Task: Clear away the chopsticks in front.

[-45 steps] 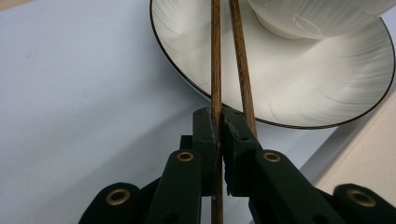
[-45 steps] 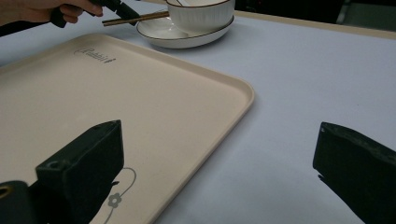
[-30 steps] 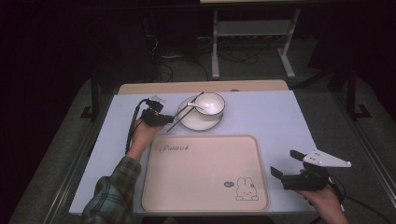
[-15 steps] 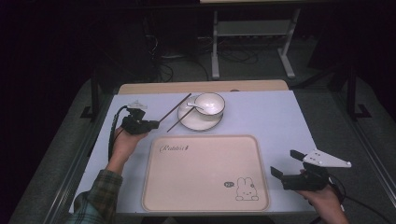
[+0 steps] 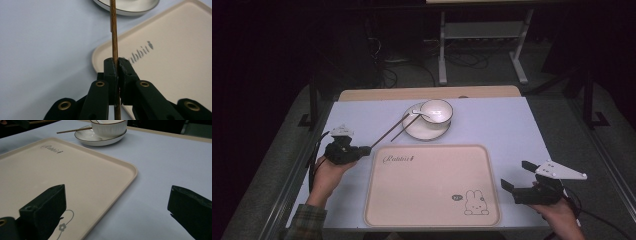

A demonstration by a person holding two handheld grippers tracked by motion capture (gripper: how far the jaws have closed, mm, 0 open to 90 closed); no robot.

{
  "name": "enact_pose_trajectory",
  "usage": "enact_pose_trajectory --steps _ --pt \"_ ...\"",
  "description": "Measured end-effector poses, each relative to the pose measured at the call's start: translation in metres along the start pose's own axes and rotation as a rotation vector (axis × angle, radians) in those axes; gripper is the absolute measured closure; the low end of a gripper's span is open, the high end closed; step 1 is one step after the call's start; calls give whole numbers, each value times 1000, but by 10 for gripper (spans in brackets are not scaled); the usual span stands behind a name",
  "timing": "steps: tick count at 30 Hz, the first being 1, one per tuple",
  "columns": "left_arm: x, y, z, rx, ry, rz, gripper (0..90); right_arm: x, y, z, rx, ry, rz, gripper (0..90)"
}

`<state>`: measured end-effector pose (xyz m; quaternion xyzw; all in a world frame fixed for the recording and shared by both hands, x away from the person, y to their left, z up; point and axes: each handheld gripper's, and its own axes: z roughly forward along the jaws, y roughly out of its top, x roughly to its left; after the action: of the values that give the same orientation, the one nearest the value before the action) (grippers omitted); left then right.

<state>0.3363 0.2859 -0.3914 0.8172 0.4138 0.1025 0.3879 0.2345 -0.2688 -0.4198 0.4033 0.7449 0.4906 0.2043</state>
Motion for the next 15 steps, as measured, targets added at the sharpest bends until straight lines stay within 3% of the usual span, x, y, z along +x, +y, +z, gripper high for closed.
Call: enact_pose_trajectory --steps 8,15 --pt "-28 -13 -7 10 -58 39 849 0 0 1 3 4 -3 13" --pt "-54 -19 7 60 -117 92 849 1 1 2 5 6 -5 13"
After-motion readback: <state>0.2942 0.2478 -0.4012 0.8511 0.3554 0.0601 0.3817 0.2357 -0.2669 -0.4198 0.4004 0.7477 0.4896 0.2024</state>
